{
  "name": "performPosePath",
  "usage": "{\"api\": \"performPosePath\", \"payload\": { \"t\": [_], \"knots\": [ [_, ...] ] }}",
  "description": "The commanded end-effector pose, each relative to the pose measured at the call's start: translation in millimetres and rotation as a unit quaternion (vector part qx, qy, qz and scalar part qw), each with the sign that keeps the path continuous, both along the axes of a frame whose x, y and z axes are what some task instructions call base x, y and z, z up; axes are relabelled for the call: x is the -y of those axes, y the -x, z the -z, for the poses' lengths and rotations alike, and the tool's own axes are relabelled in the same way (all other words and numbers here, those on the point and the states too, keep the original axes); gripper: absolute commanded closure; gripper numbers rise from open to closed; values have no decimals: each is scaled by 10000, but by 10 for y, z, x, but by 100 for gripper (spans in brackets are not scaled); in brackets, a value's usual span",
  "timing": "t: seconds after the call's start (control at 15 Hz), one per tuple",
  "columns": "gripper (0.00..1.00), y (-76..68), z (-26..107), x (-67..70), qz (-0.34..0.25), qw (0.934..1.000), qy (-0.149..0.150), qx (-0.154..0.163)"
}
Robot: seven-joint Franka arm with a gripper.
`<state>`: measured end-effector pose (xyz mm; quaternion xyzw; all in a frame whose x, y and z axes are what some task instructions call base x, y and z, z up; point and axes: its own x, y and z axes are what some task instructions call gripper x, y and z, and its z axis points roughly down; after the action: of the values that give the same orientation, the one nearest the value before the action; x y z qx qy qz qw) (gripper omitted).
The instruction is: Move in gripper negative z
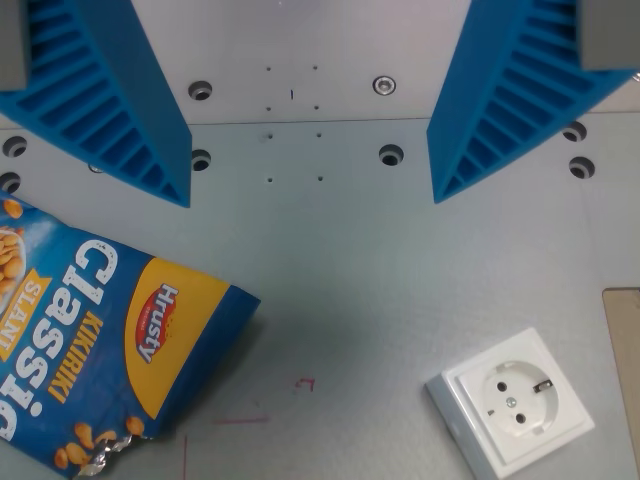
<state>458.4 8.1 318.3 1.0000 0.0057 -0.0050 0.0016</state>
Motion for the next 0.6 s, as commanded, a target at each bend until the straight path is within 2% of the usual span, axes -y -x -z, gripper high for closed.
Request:
{"api": "performPosePath", "payload": {
  "t": [0.07, 0.6],
  "knots": [
    [0, -1, -64, 0, -1, 10000, -1, 16],
    [0, -4, -464, -1, -1, 10000, -1, 16]
  ]
}}
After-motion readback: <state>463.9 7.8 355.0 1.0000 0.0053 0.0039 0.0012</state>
